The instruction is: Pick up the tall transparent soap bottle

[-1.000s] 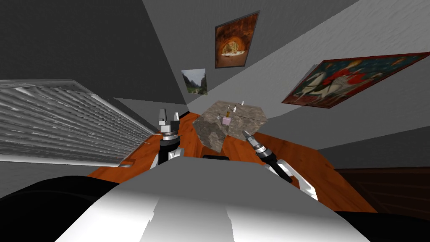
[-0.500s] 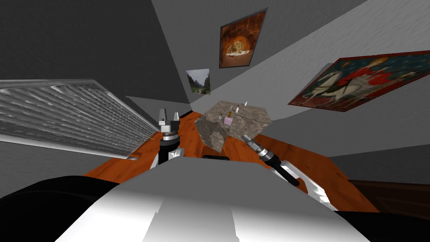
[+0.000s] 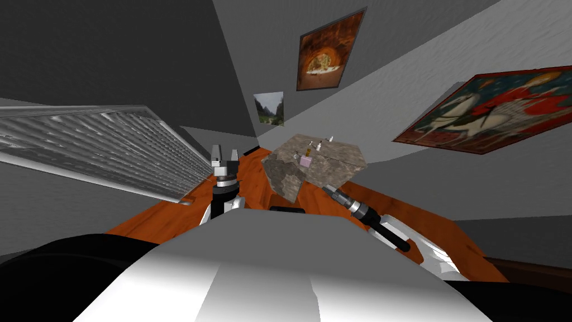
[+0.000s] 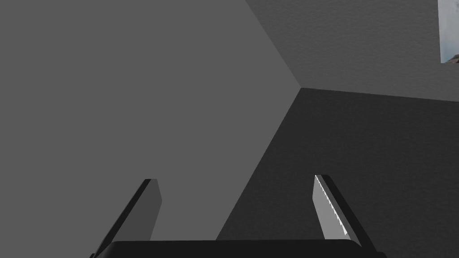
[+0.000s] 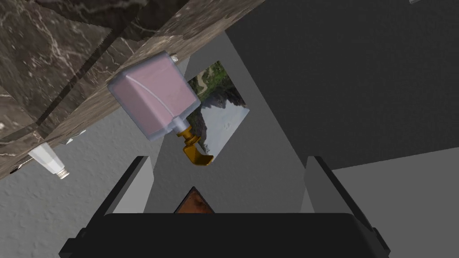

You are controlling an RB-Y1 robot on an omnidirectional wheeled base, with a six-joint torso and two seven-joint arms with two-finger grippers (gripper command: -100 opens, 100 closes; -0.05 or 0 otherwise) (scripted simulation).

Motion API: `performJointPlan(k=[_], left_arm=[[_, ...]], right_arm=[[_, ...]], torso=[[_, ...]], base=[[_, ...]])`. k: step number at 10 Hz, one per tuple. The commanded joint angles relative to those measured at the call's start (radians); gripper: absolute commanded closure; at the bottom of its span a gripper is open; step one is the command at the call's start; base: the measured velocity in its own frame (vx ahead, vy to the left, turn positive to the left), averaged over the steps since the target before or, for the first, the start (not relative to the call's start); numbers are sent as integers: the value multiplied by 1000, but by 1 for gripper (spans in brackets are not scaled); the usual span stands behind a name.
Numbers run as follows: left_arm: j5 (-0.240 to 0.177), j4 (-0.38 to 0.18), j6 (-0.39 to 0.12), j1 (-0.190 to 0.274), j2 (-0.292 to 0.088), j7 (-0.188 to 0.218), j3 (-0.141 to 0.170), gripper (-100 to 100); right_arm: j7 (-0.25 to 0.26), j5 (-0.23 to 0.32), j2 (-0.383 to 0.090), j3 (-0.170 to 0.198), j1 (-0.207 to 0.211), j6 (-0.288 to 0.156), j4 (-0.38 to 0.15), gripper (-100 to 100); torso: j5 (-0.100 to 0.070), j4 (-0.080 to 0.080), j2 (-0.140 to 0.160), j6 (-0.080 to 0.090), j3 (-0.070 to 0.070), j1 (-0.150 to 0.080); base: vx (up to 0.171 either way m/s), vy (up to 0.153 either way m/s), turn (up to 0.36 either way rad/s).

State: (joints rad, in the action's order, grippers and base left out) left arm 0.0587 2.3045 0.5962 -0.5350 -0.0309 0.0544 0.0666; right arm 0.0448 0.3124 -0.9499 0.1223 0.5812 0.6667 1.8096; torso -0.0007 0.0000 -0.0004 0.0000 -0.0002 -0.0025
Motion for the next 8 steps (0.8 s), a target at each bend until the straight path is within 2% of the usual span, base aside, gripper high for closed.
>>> performJointPlan(k=[1, 2, 3, 4, 5, 7, 8], left_arm=[[0, 0, 0, 0, 0, 0, 0, 0], [0, 0, 0, 0, 0, 0, 0, 0], [0, 0, 0, 0, 0, 0, 0, 0], [0, 0, 0, 0, 0, 0, 0, 0], [0, 0, 0, 0, 0, 0, 0, 0], [0, 0, 0, 0, 0, 0, 0, 0], [0, 0, 0, 0, 0, 0, 0, 0]], right_arm=[[2, 9, -50, 6, 9, 16, -24, -100], [2, 9, -62, 6, 9, 16, -24, -100], [-1, 26, -100, 23, 16, 31, -63, -100], [-1, 26, -130, 23, 16, 31, -63, -100], [-6, 41, -162, 41, 23, 44, -101, -100], [-6, 41, -205, 41, 23, 44, -101, -100], [-12, 53, -242, 58, 30, 56, -138, -100]], torso=[[0, 0, 0, 0, 0, 0], [0, 0, 0, 1, 0, 0], [0, 0, 0, 1, 0, 1], [0, 0, 0, 0, 0, 1], [0, 0, 0, 1, 0, 1], [0, 0, 0, 1, 0, 0], [0, 0, -1, 1, 0, 1]], base=[[-15, -30, 114], [-6, -13, -17], [-11, -12, 214], [-10, -22, 124], [-15, -26, 189], [-8, -20, 43], [-6, -11, 230]])
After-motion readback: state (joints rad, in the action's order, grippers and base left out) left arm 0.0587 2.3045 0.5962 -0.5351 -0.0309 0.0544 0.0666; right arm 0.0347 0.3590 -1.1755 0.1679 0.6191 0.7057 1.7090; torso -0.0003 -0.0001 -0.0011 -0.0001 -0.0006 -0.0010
